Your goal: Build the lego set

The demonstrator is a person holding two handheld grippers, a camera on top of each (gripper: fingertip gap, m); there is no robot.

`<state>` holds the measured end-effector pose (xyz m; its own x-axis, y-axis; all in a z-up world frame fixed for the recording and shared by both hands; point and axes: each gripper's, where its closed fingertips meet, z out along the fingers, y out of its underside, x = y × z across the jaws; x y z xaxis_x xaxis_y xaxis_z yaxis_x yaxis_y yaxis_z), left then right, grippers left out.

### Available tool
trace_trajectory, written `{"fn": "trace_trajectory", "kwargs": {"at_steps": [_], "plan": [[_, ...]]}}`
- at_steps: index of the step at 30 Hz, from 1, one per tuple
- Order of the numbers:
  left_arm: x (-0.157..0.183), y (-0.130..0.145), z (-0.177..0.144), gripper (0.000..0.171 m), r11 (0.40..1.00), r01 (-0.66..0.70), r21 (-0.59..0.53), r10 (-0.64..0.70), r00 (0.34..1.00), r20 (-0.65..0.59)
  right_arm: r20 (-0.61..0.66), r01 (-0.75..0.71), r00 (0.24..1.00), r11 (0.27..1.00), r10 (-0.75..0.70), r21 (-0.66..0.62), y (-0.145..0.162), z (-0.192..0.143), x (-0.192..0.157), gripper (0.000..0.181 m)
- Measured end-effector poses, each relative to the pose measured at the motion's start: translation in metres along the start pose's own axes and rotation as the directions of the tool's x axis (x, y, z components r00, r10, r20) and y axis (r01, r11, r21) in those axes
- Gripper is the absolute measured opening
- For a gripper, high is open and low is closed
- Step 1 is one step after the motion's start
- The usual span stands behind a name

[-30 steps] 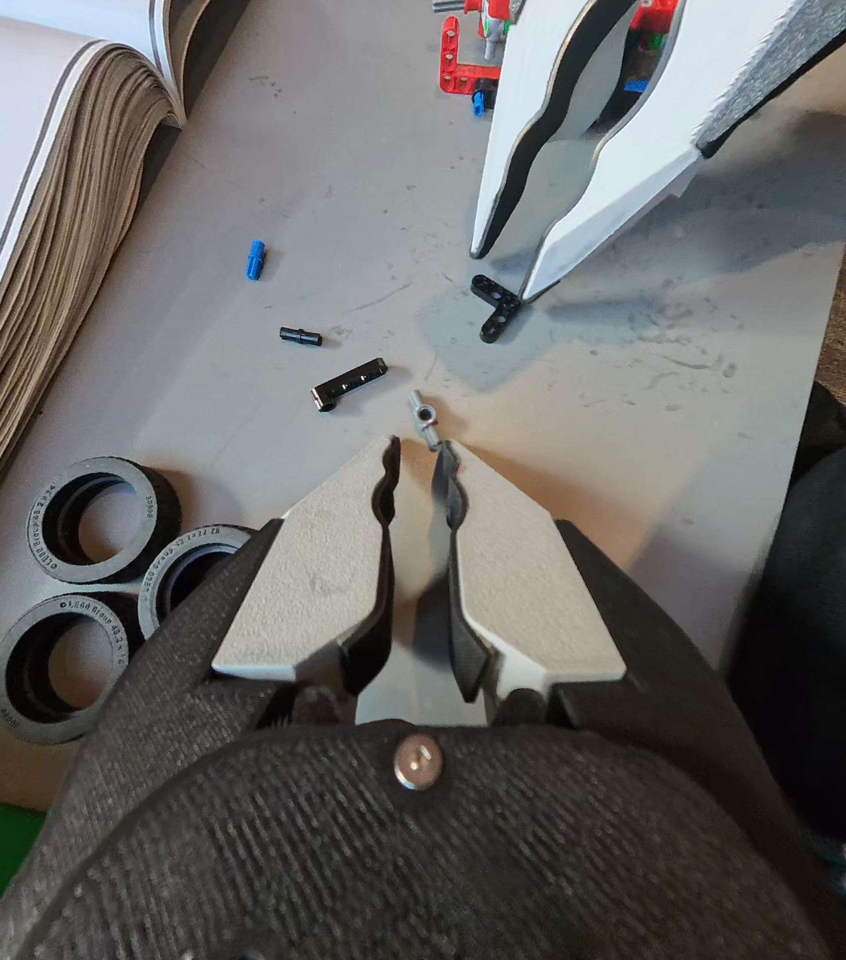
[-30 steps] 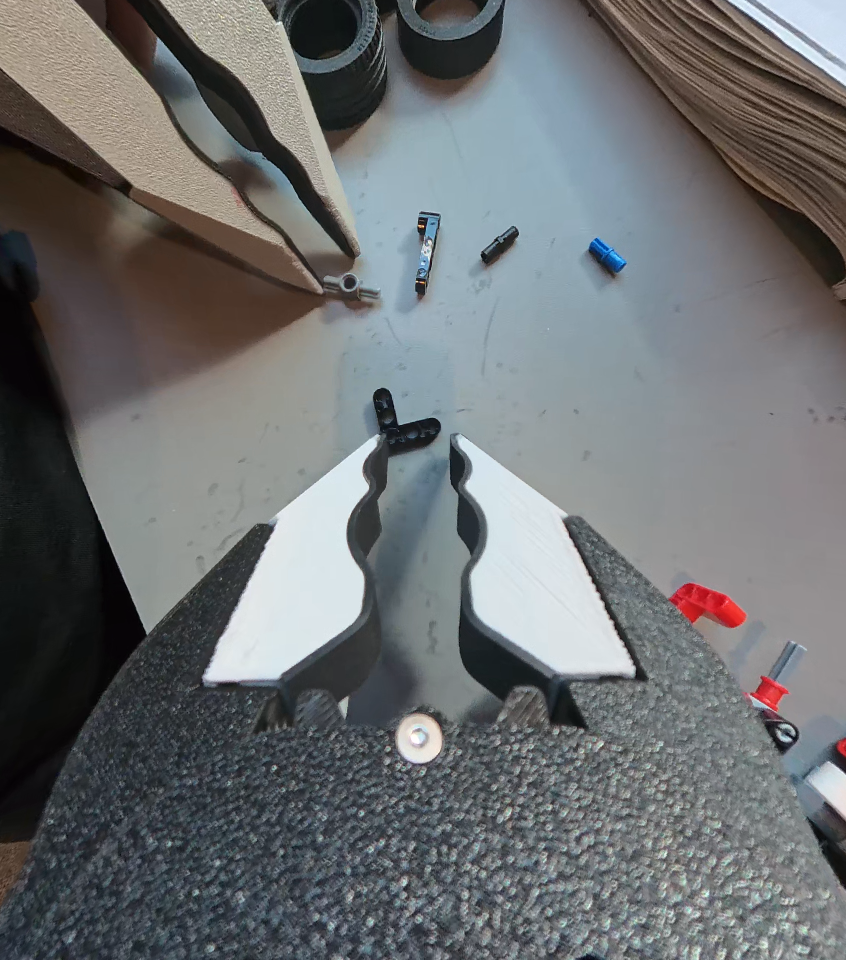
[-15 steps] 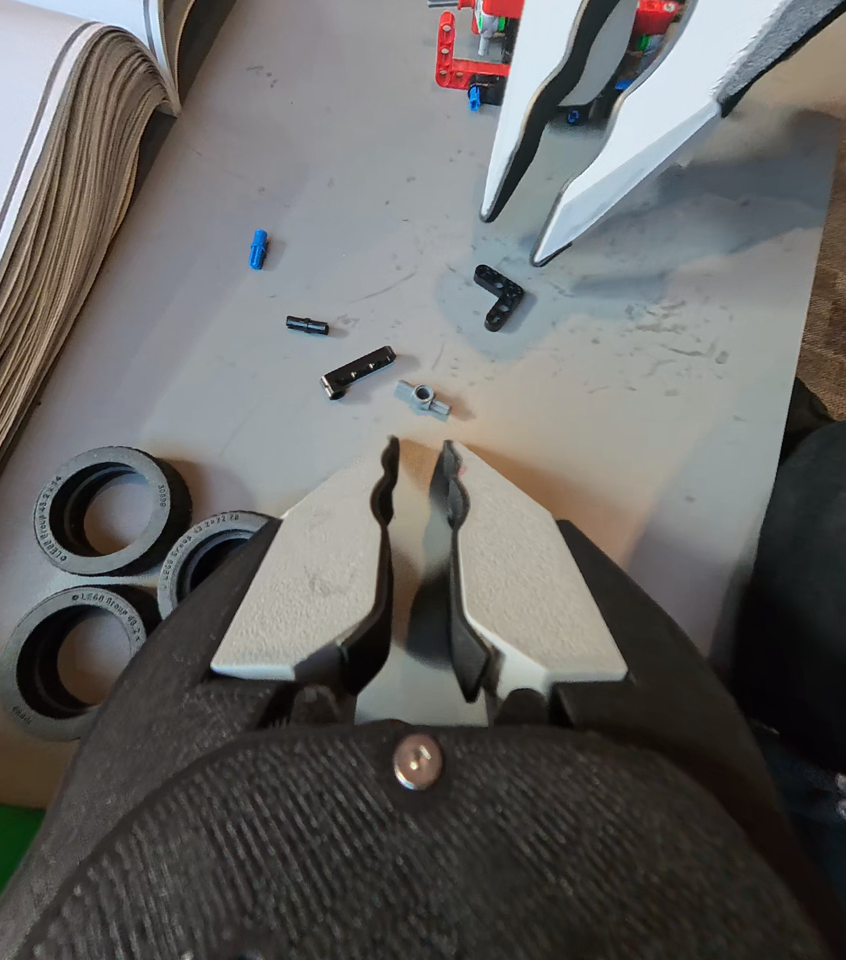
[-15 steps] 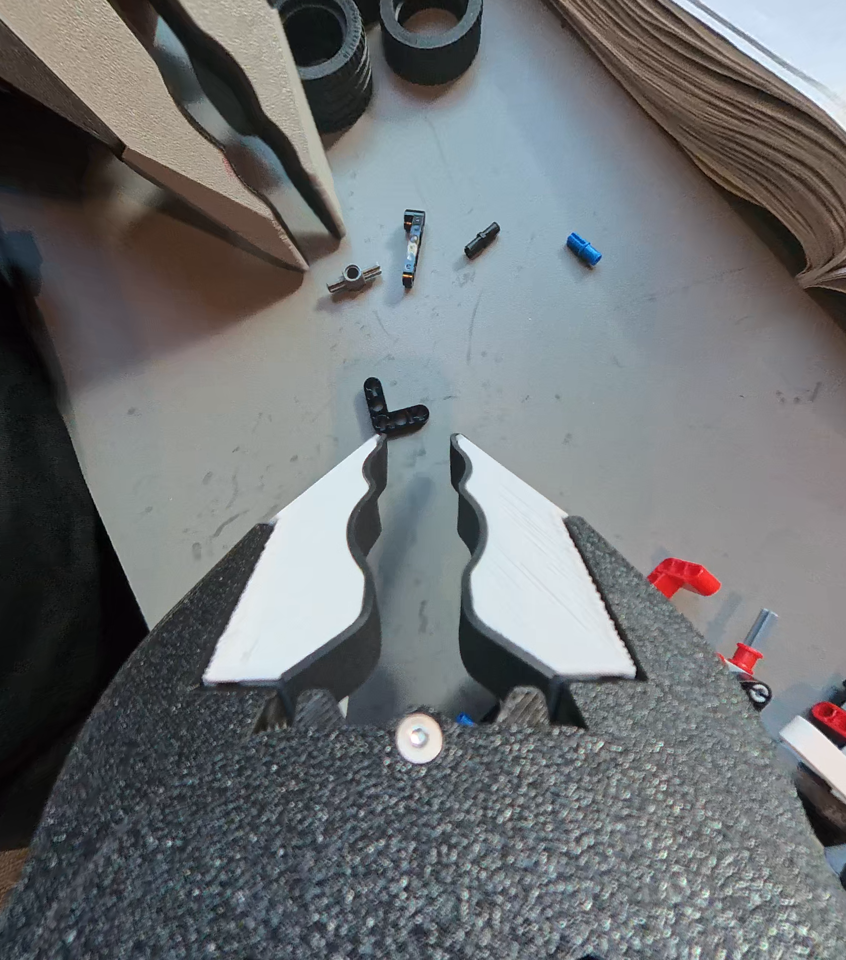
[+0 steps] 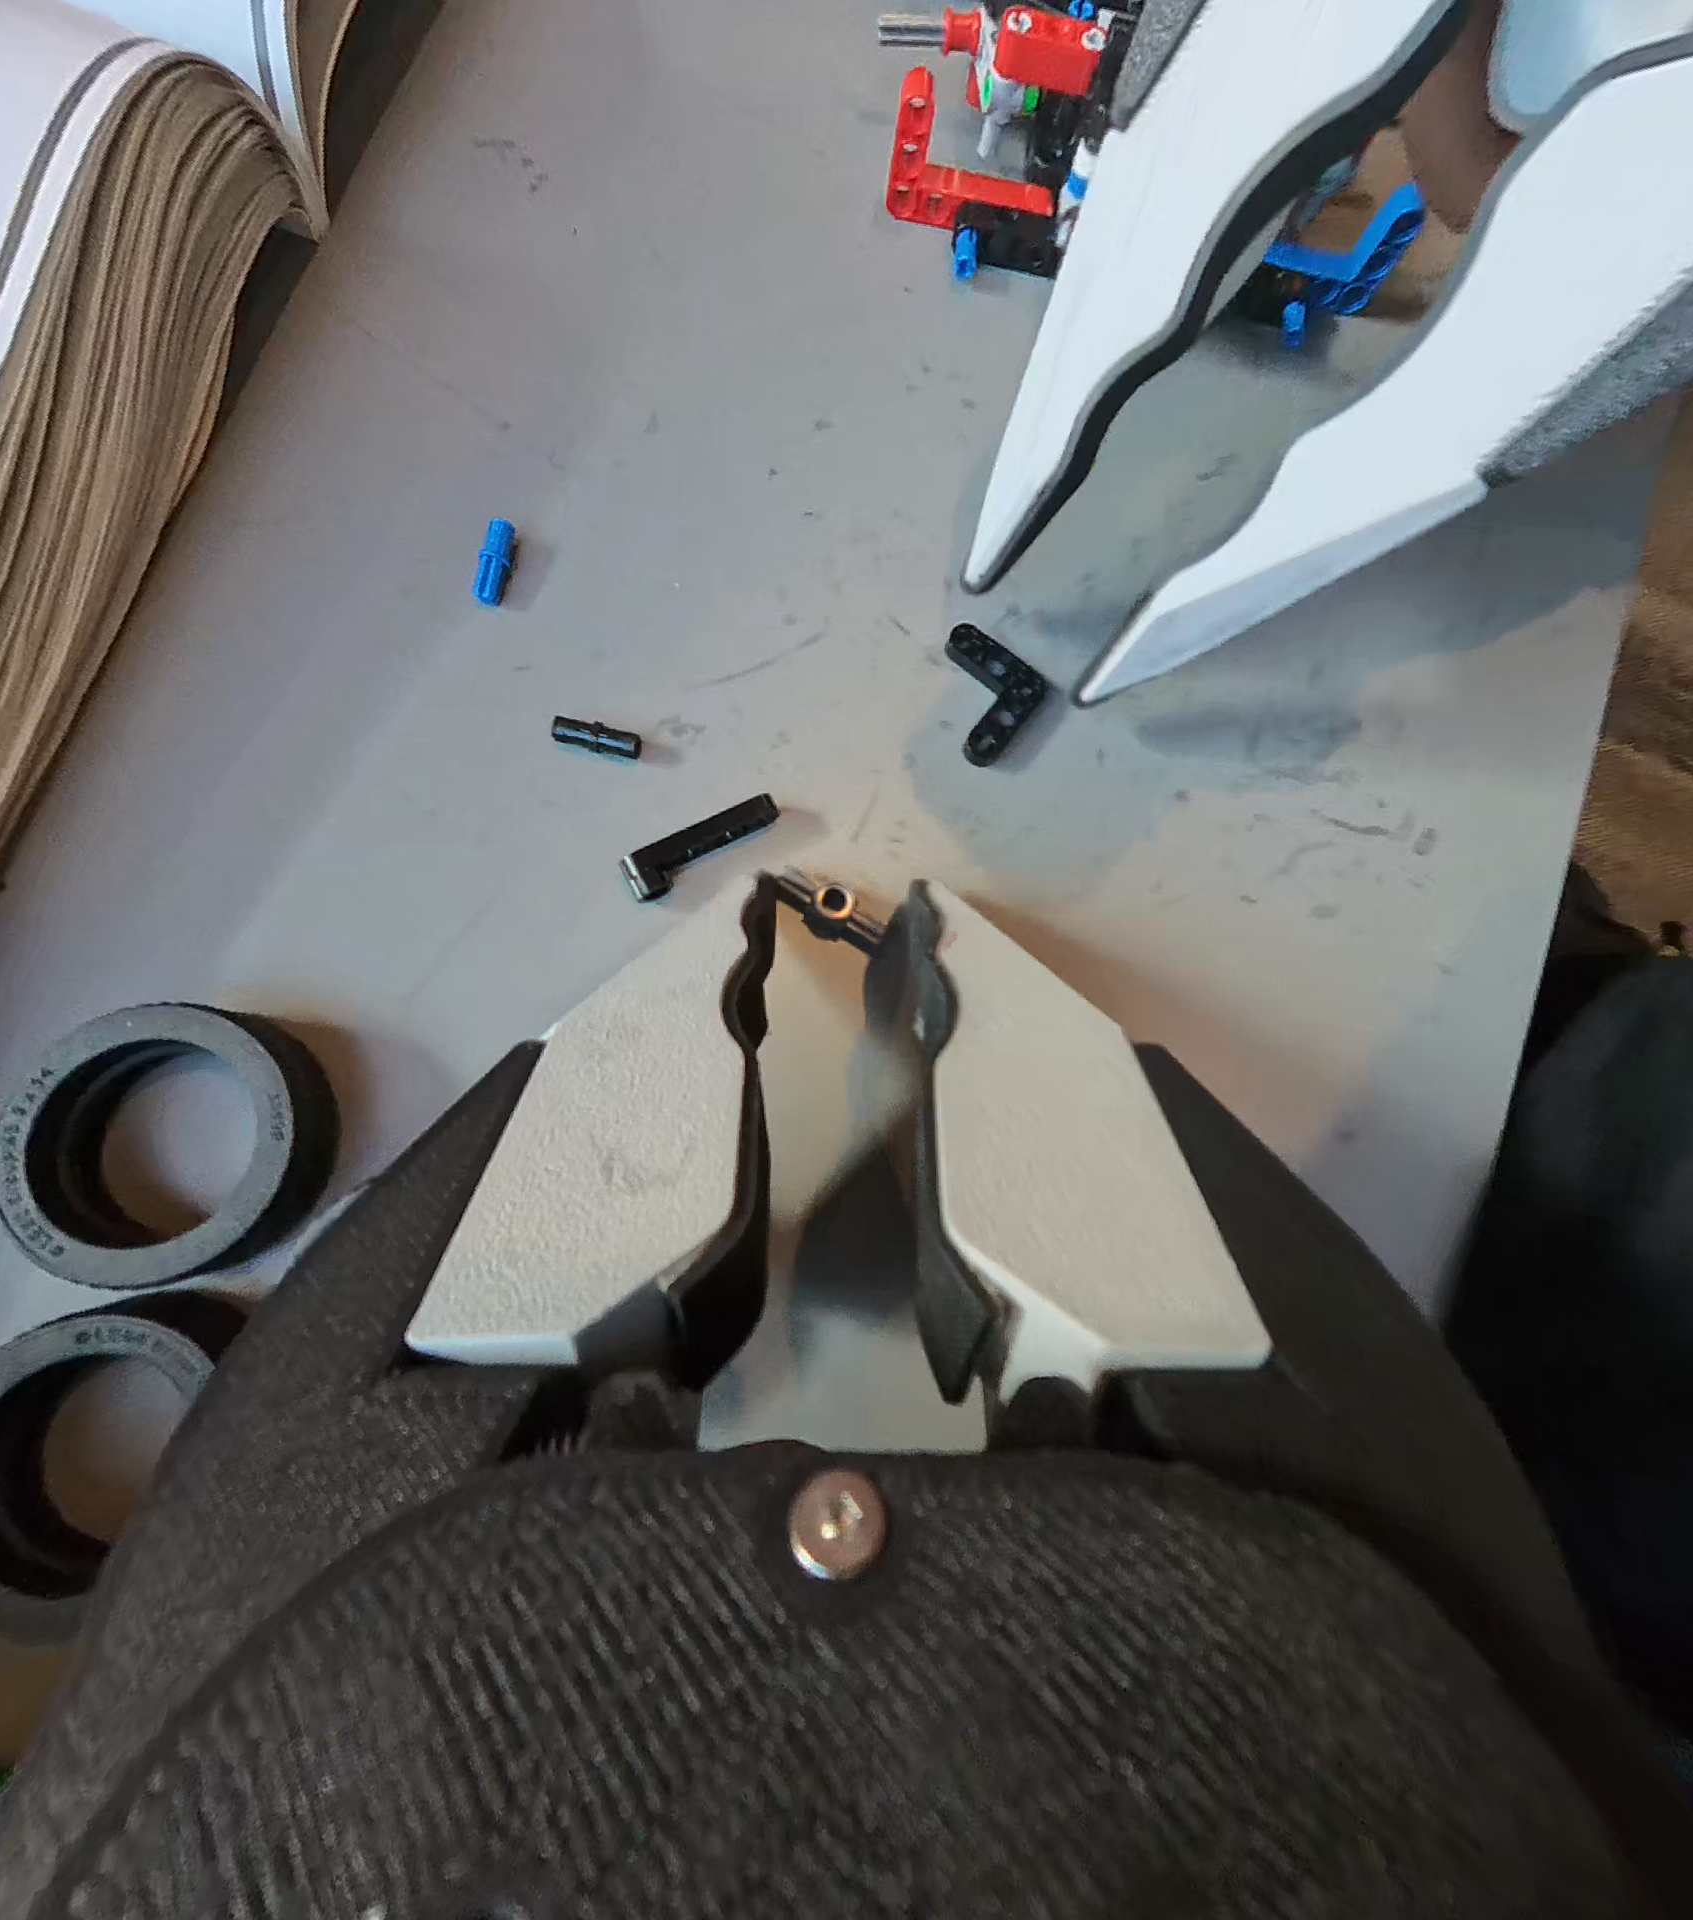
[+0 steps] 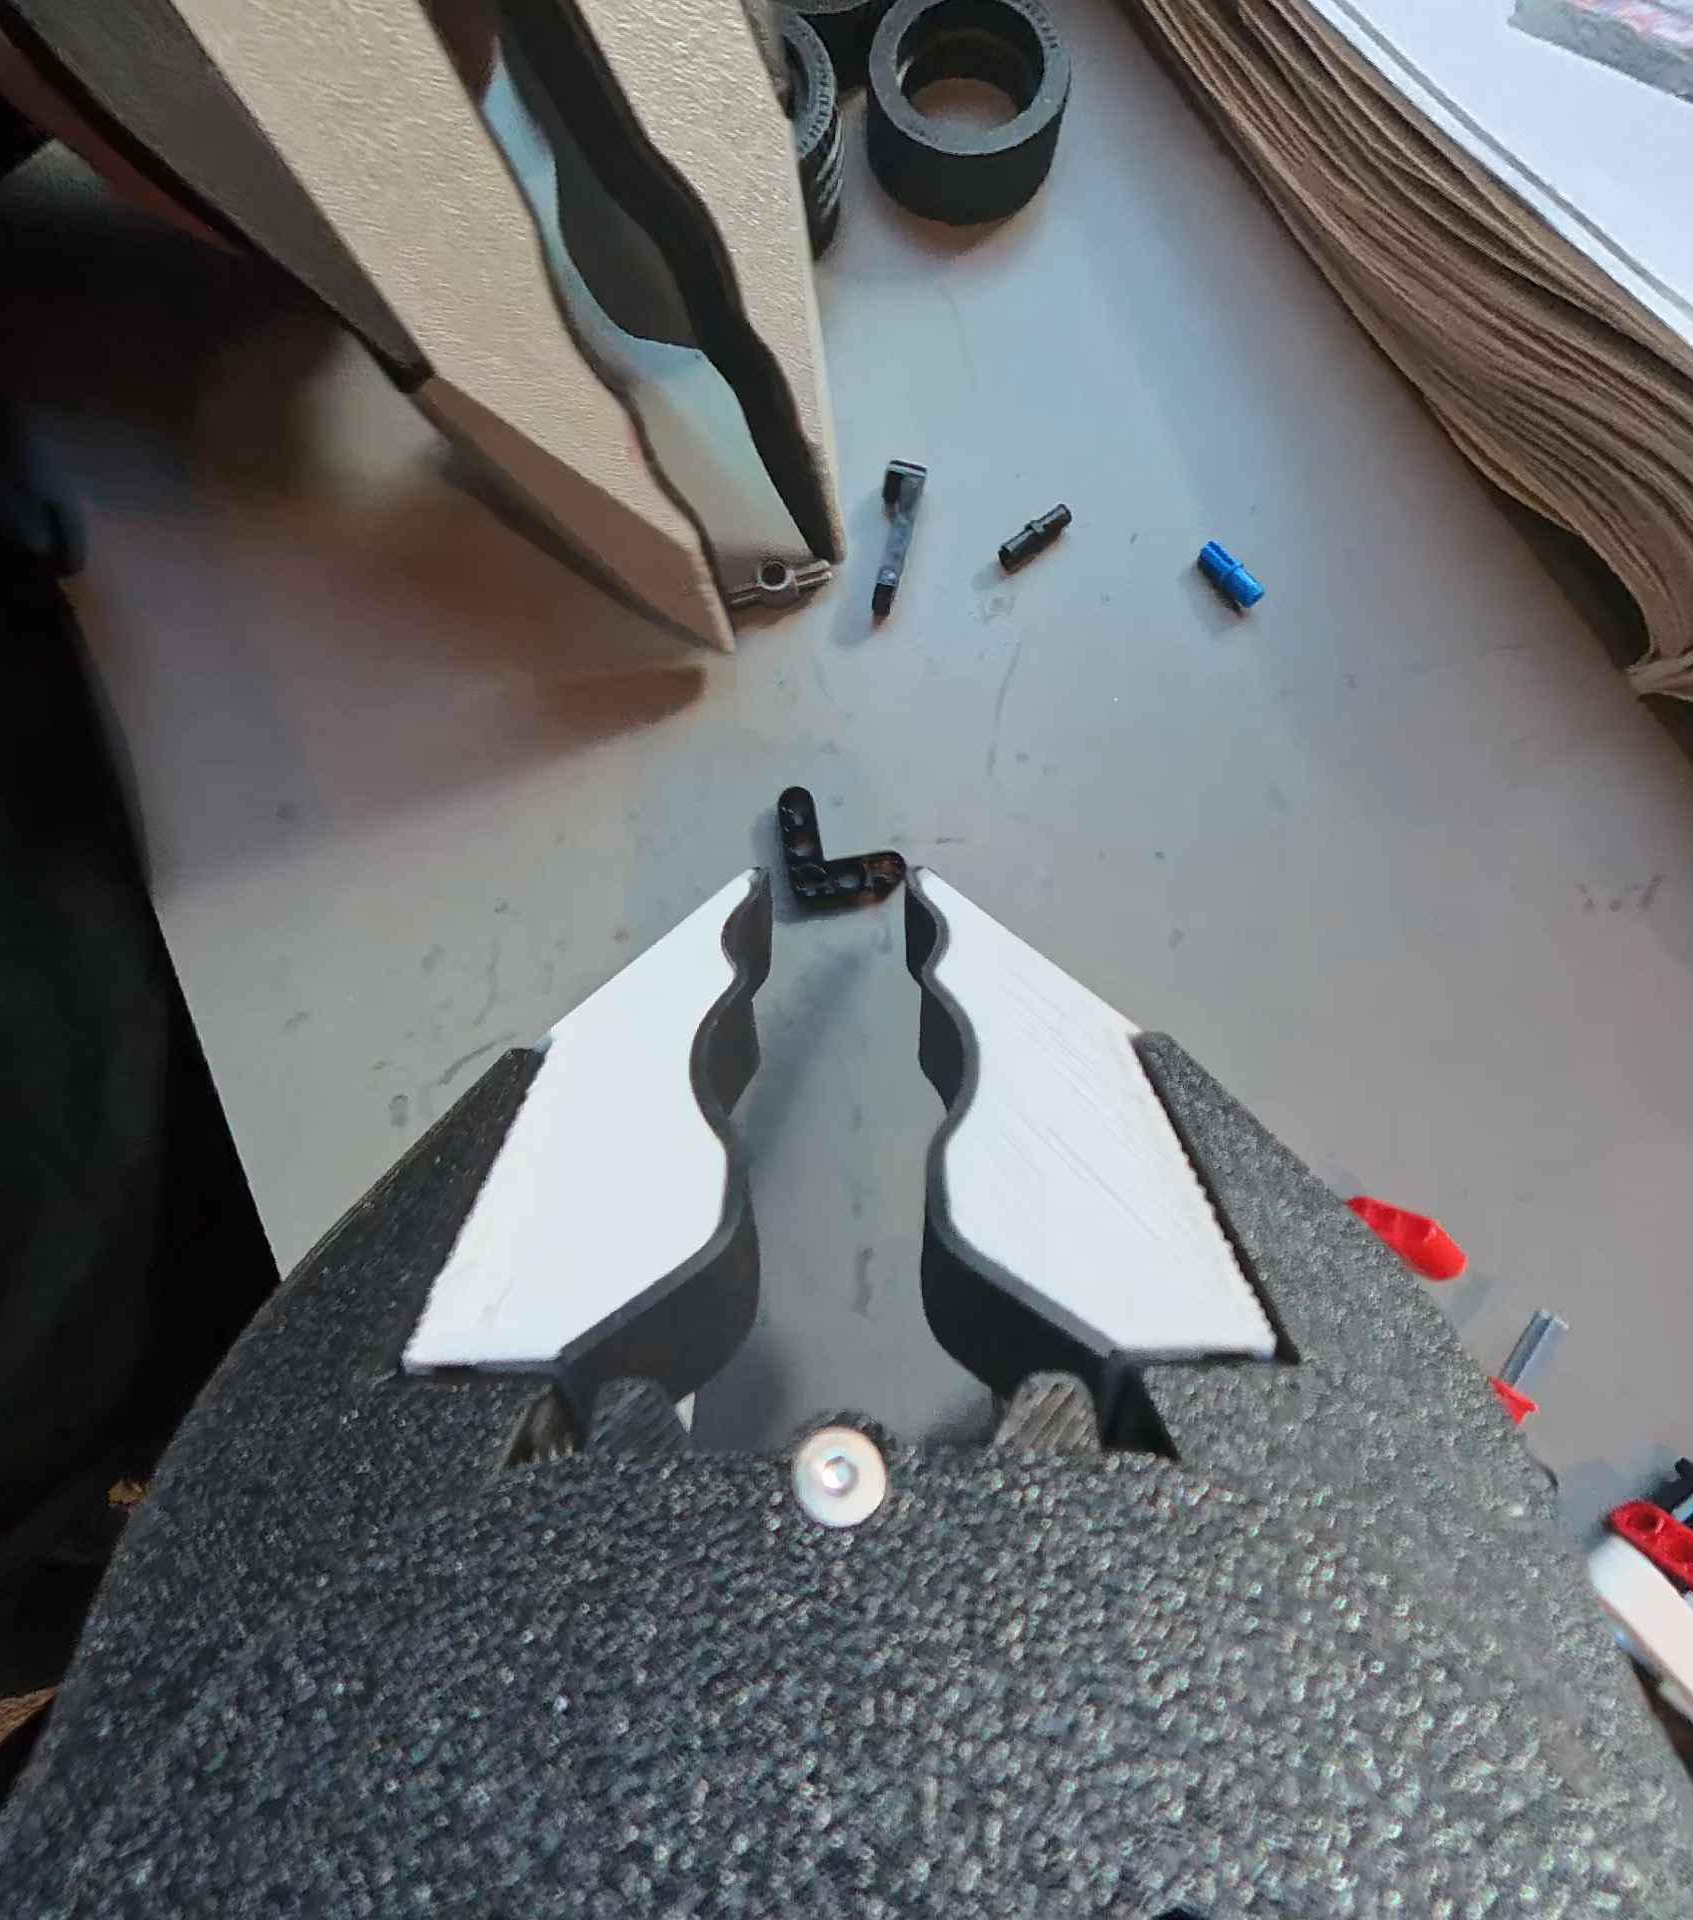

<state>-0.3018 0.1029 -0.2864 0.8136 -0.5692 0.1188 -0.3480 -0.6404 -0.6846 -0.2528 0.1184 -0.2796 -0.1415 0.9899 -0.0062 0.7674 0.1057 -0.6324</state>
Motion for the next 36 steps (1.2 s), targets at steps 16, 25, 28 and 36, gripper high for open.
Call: {"fn": "trace_trajectory", "kwargs": {"at_steps": [16, 25, 28, 36], "plan": [[0.002, 0.012, -0.009, 0.008, 0.982, -0.182, -0.05, 0.178, 0.981, -0.079, 0.048, 0.114, 0.992, 0.993, -0.114, -0.007, -0.013, 0.01, -0.01, 0.023], [0.002, 0.013, -0.01, 0.017, 0.98, -0.189, -0.063, 0.183, 0.979, -0.095, 0.072, 0.126, 0.99, 0.99, -0.122, -0.061, -0.006, 0.016, -0.01, 0.016], [0.0, 0.011, -0.008, 0.013, 0.977, -0.206, -0.063, 0.201, 0.977, -0.076, 0.08, 0.118, 0.99, 0.991, -0.113, -0.059, -0.006, 0.017, -0.01, 0.015], [0.0, 0.013, -0.01, 0.015, 0.974, -0.221, -0.06, 0.216, 0.974, -0.071, 0.059, 0.116, 0.992, 0.992, -0.112, -0.057, -0.004, 0.013, -0.009, 0.016]]}}
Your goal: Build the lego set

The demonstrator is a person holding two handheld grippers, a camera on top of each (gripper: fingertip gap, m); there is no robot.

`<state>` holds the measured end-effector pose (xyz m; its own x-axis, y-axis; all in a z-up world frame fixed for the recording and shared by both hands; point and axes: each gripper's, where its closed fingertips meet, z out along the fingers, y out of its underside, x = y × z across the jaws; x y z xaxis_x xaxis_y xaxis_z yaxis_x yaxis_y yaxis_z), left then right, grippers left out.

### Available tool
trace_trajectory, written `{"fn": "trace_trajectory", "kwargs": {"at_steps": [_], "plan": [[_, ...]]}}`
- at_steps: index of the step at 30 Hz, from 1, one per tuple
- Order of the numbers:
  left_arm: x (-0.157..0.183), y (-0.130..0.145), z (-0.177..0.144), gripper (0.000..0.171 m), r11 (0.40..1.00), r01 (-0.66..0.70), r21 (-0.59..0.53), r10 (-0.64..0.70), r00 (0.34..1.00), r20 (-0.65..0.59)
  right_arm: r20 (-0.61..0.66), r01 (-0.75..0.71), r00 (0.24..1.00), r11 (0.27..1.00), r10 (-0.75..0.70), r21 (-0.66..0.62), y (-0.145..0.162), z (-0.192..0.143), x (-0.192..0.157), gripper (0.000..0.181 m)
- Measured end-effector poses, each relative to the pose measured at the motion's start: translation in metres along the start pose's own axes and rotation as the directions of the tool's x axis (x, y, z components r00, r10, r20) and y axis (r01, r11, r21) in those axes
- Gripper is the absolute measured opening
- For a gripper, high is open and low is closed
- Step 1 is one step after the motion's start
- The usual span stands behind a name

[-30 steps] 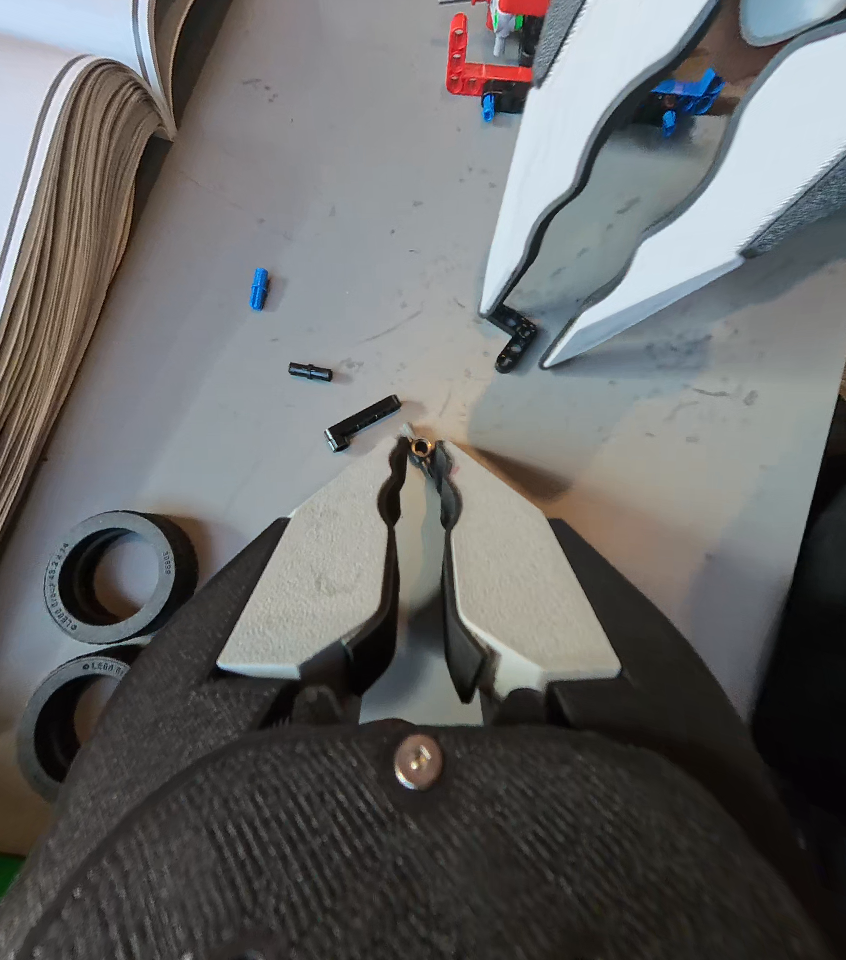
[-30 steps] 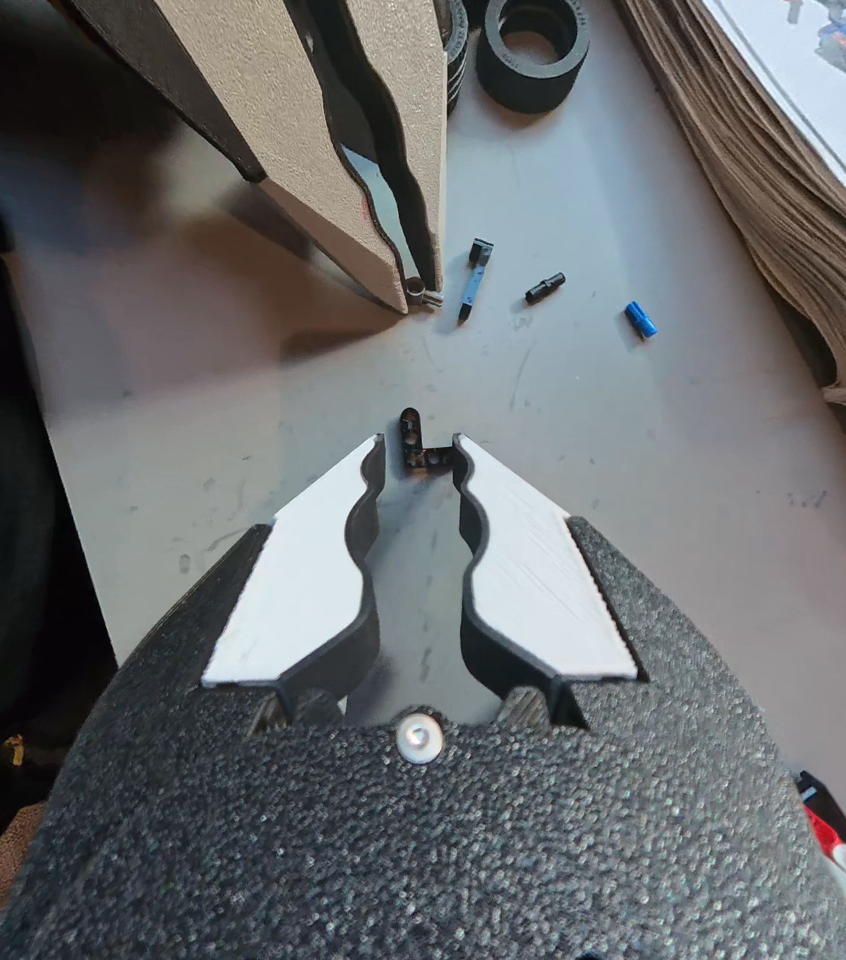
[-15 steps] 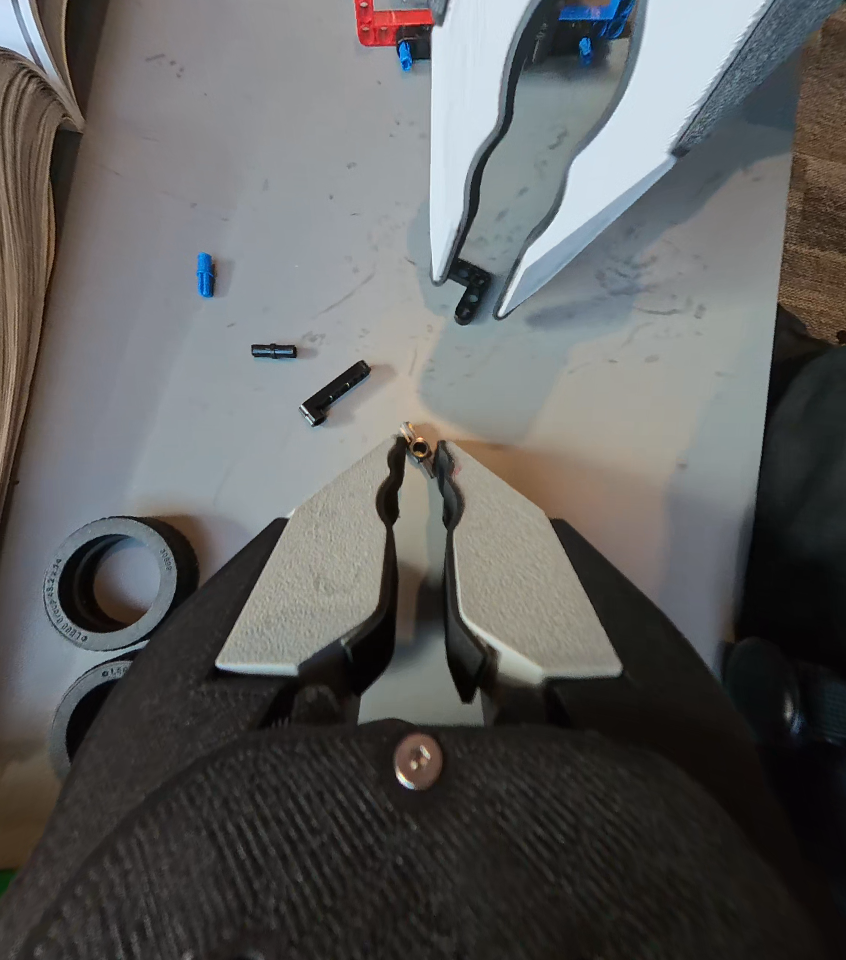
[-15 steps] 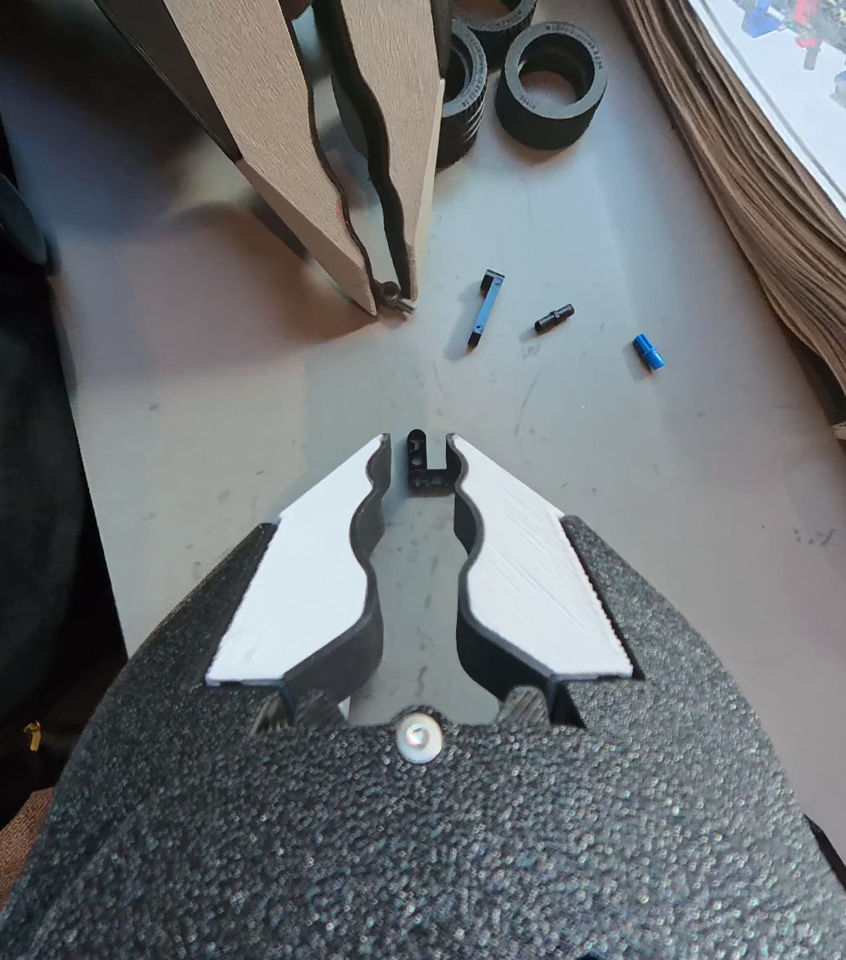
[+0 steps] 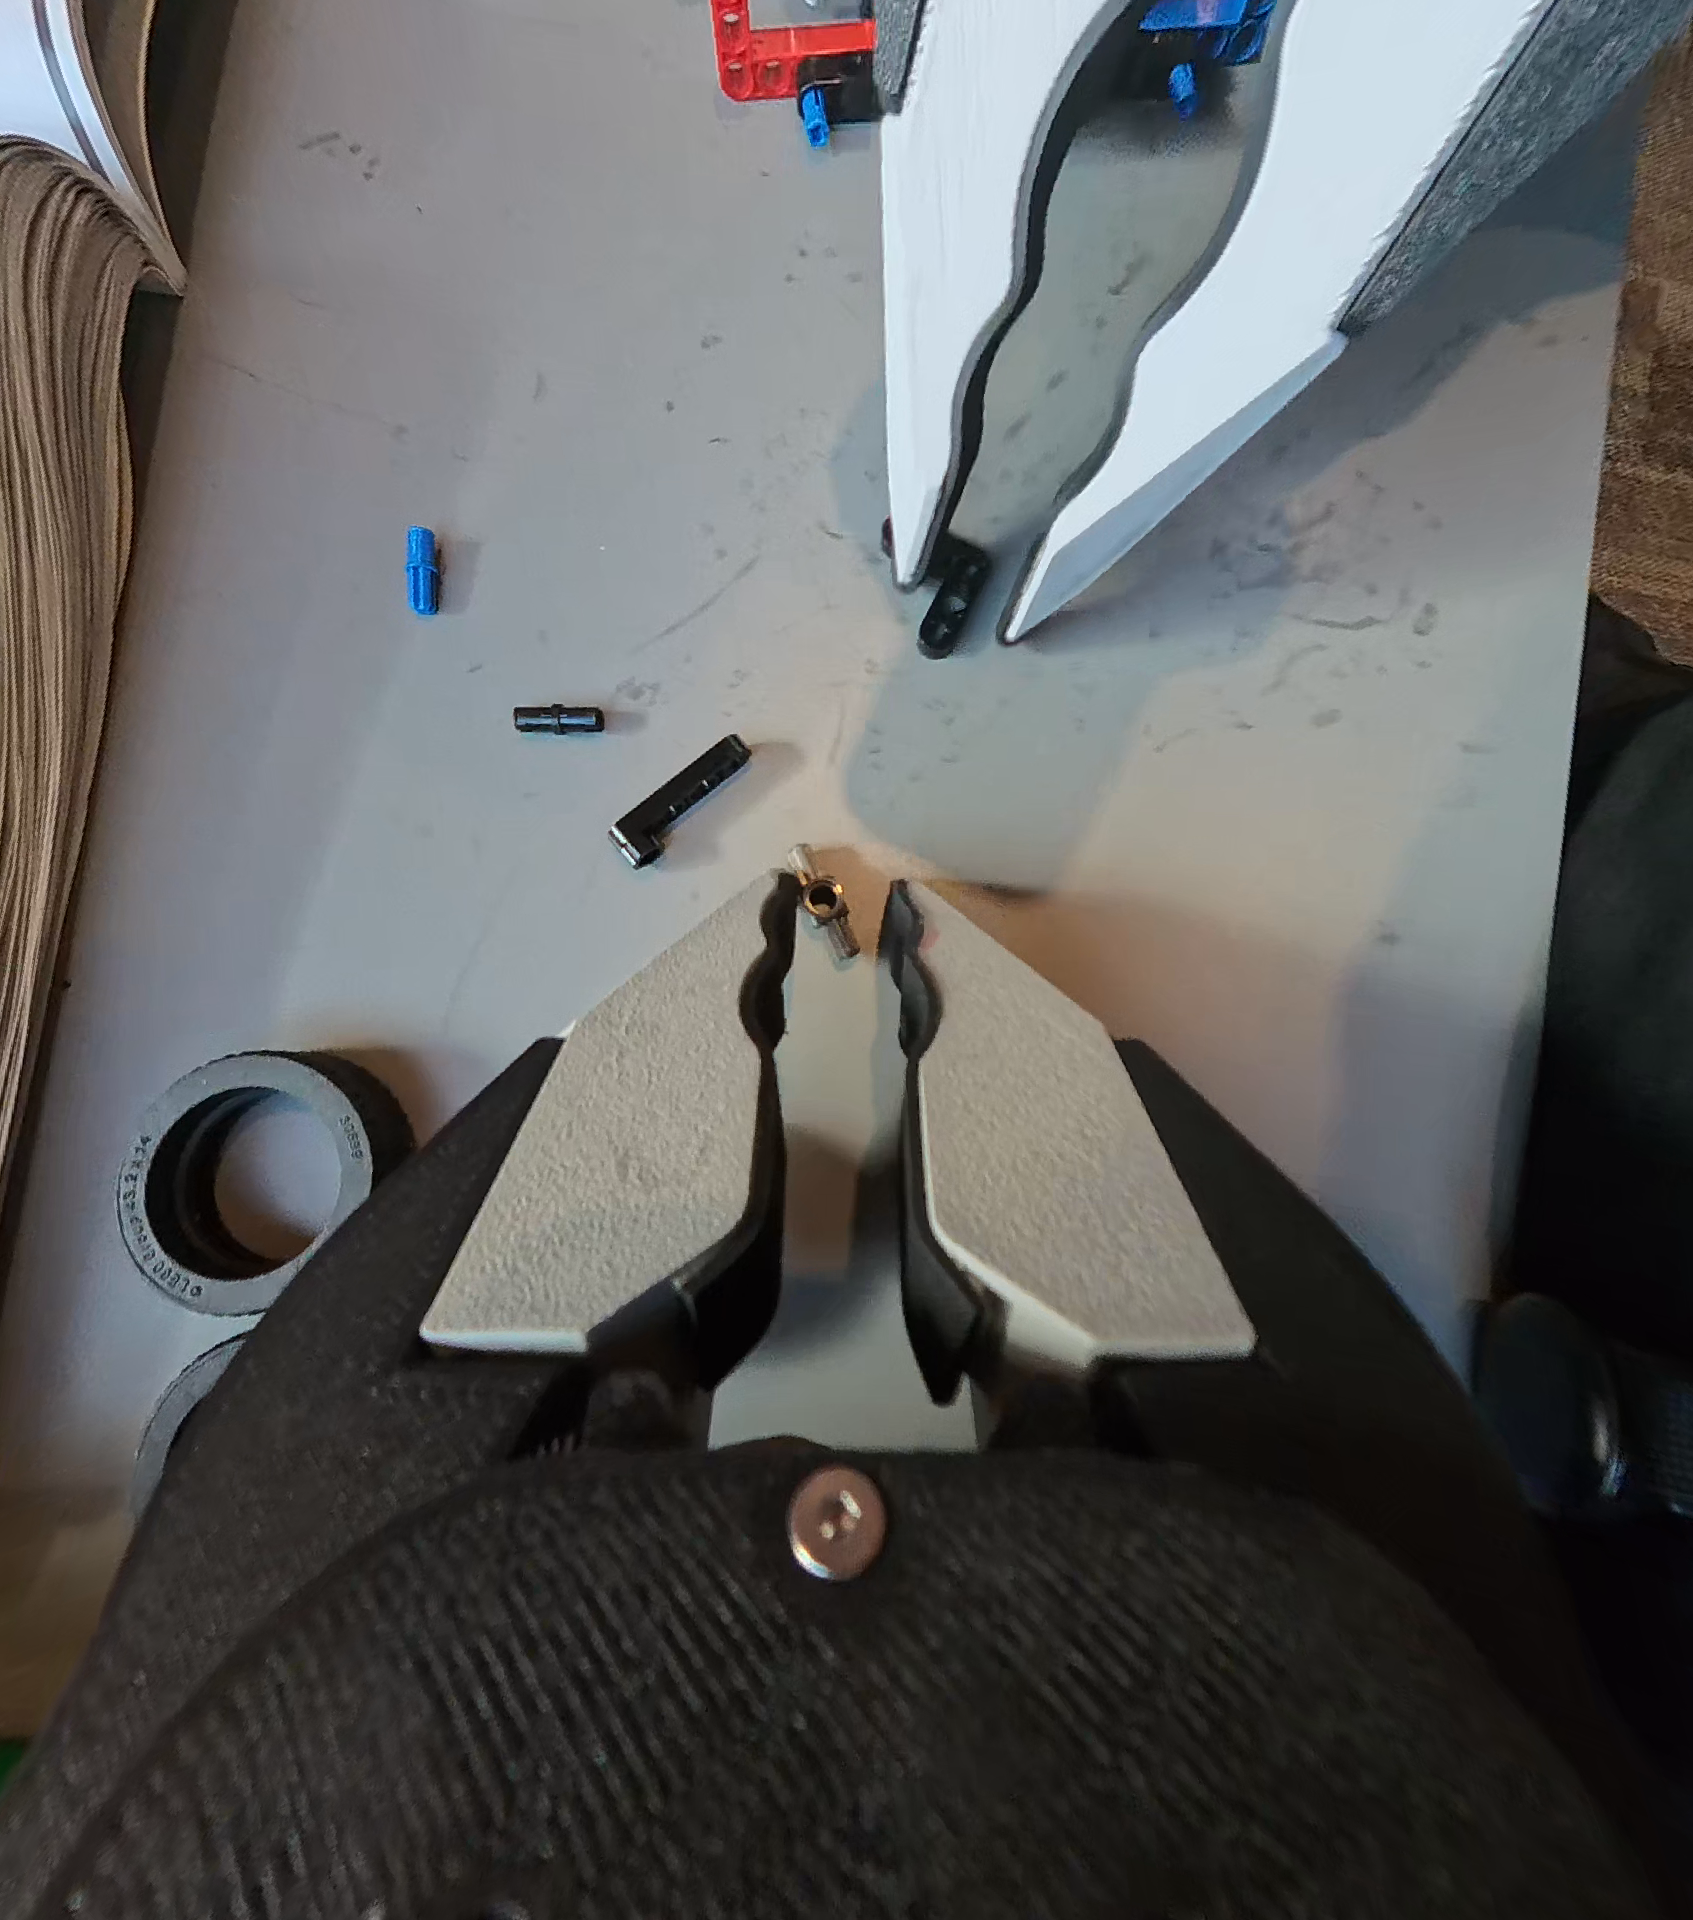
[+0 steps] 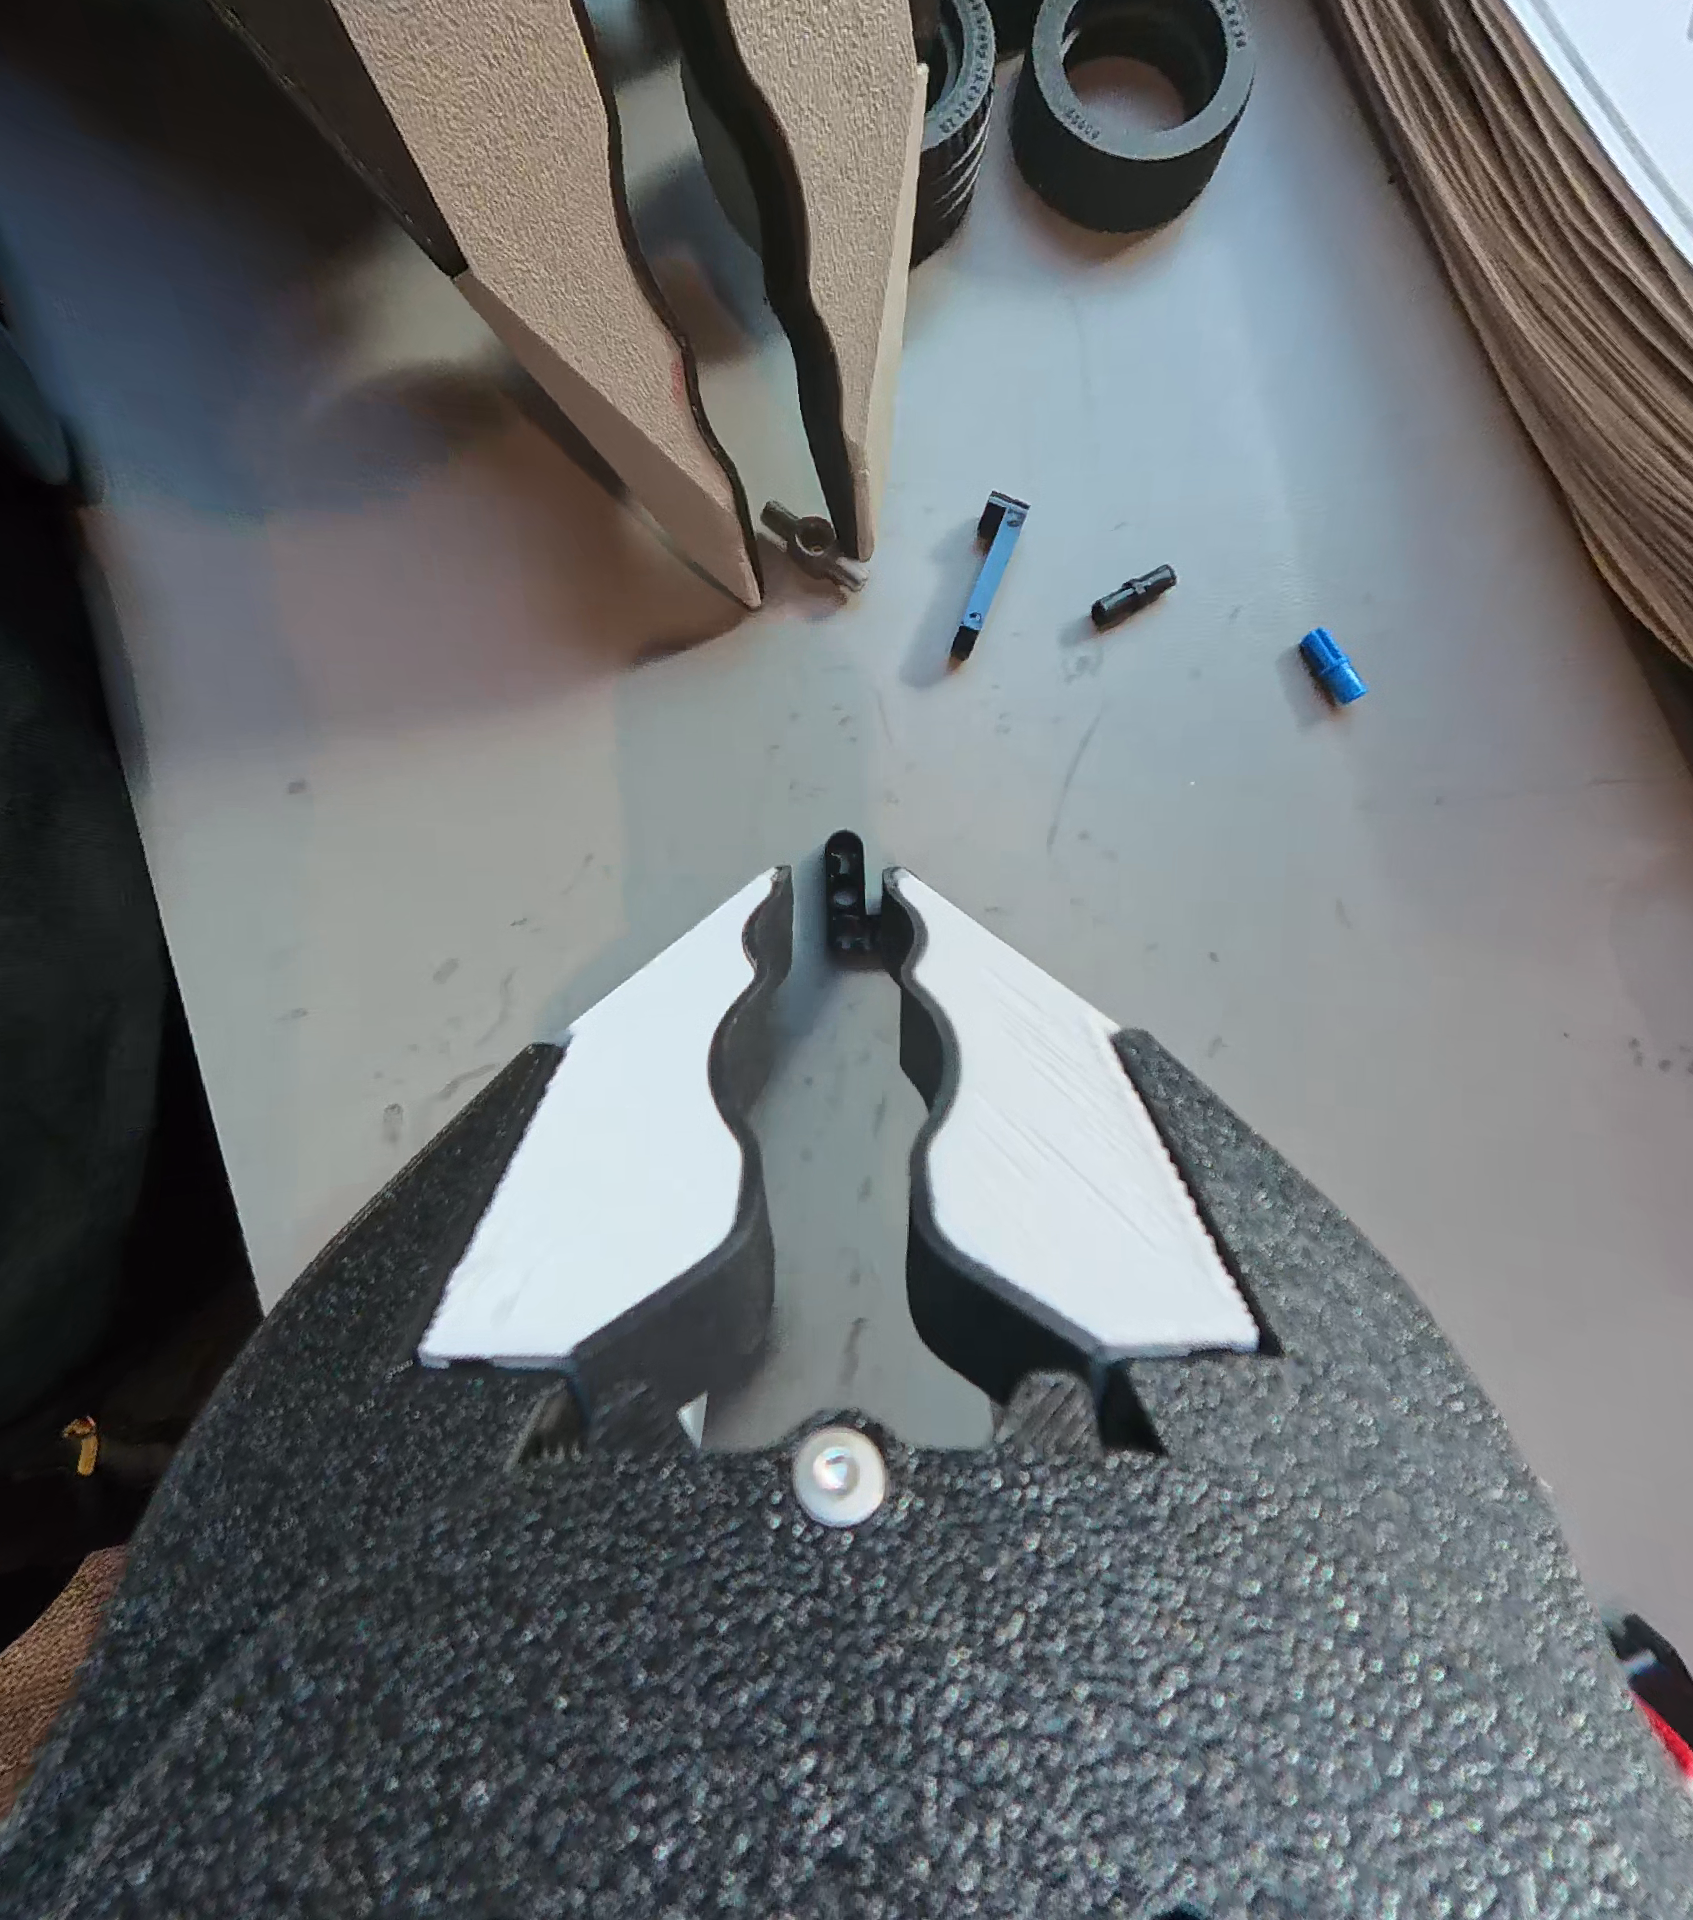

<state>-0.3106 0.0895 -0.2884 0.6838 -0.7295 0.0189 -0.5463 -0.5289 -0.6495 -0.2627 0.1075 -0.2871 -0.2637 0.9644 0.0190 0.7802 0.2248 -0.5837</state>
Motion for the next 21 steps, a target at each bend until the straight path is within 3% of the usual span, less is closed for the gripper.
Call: {"fn": "trace_trajectory", "kwargs": {"at_steps": [11, 21], "plan": [[-0.0017, 0.0003, -0.001, 0.022, 0.999, 0.048, -0.014, -0.048, 0.999, 0.005, -0.004, 0.017, 1.0, 1.0, -0.017, -0.025, -0.0006, -0.0005, 0.0008, 0.017], [-0.0035, 0.001, -0.0005, 0.008, 0.999, 0.043, -0.012, -0.043, 0.999, 0.019, 0.027, -0.036, 0.999, 0.999, 0.036, -0.004, 0.0002, 0.0029, 0.0012, 0.012]]}}
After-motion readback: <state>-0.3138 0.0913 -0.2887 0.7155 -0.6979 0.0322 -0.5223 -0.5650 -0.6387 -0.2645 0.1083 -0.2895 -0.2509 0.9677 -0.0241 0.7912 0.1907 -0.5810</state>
